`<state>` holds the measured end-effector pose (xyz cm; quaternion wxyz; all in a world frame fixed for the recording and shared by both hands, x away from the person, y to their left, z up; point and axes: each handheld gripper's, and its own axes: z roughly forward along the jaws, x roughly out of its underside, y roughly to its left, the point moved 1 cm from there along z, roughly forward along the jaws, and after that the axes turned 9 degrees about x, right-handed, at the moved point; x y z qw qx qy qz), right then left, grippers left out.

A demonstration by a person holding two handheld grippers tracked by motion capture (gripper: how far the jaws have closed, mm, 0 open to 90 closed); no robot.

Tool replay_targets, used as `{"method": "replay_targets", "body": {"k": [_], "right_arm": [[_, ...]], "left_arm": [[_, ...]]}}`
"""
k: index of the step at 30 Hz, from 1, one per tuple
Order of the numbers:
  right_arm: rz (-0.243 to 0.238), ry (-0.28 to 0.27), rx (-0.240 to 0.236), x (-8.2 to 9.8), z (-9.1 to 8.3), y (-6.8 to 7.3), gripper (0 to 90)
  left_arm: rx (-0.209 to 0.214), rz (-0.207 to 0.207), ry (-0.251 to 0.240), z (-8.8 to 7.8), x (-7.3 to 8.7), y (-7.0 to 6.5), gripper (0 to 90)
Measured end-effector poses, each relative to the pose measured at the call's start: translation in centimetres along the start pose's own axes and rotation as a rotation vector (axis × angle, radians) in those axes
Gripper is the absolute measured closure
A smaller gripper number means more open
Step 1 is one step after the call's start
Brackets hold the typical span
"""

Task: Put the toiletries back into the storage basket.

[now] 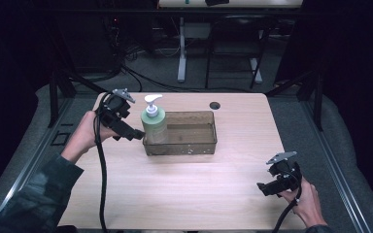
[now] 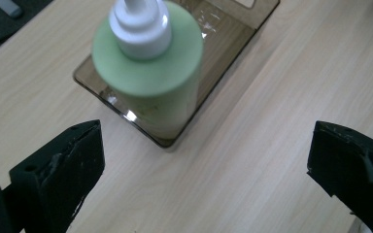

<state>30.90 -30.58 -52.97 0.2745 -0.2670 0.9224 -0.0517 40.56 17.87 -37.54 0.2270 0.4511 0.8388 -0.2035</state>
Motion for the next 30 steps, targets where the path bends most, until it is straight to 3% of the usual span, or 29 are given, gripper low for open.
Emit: {"method": "replay_targets", "body": {"k": [3, 5, 7, 15, 19, 22, 30], "right_arm": [[0.002, 0.004, -0.007, 0.0, 0.0, 0.2, 1.6], [0.002, 0.002, -0.001, 0.0, 0.0, 0.0, 1.6], [0.010, -0.001, 0.003, 0.1, -0.1, -0.2, 1.5], [0.001, -0.005, 0.009, 0.2, -0.1, -0.2, 1.5], [-0.002, -0.001, 0.009, 0.1, 0.0, 0.0, 1.4], [-0.002, -0.008, 0.016, 0.2, 0.0, -0.1, 1.3], [-0.002, -0.010, 0.023, 0.4, 0.0, -0.1, 0.9]], "left_arm": [[0.009, -0.009, -0.002, 0.5, 1.0, -0.3, 0.3], [-0.010, -0.008, -0.001, 0.9, 1.9, -0.5, 0.2], [0.000, -0.030, -0.026, 1.3, 2.9, -0.5, 0.2], [-0.007, -0.078, 0.000, 3.7, 6.3, -0.6, 0.0], [-0.022, -0.082, 0.006, 4.7, 7.4, -0.8, 0.0], [-0.001, -0.113, -0.018, 5.3, 8.2, -0.8, 0.0], [0.003, -0.129, 0.002, 7.4, 9.9, -0.6, 0.0]]}}
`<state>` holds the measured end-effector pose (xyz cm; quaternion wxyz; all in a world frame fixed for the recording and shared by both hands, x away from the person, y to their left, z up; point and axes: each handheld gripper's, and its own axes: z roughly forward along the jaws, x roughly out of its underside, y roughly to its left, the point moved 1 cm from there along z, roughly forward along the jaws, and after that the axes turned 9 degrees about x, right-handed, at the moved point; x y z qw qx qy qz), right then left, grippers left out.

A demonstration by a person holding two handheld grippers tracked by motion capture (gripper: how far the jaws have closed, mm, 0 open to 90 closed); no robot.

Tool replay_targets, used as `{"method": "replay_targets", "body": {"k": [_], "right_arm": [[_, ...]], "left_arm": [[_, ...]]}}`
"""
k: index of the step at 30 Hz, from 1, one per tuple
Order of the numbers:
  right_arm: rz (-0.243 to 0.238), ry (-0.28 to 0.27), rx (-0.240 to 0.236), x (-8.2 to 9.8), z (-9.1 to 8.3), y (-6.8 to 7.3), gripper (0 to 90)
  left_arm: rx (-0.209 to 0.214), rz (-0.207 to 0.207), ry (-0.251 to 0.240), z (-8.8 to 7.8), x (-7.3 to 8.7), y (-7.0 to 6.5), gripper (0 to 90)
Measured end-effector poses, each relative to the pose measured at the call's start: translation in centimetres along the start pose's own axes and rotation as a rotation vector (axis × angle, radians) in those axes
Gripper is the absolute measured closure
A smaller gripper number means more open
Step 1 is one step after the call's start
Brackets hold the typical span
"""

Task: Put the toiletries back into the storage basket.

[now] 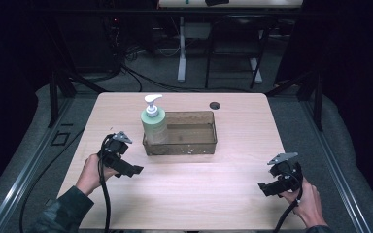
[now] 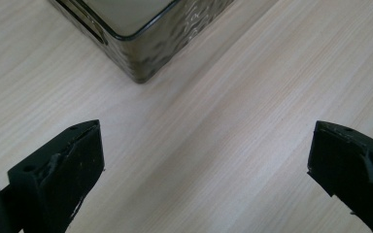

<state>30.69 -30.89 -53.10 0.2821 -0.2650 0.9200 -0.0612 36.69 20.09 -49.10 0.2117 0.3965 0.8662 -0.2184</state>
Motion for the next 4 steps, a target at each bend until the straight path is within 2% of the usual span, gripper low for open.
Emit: {"method": "replay_targets", "body": {"k": [4], "right_arm": [[0.007, -0.001, -0.004, 0.19, 0.26, -0.03, 0.4]], "left_arm": [[-0.002, -0.004, -0.002, 0.50, 0.54, 0.51, 0.0]]}}
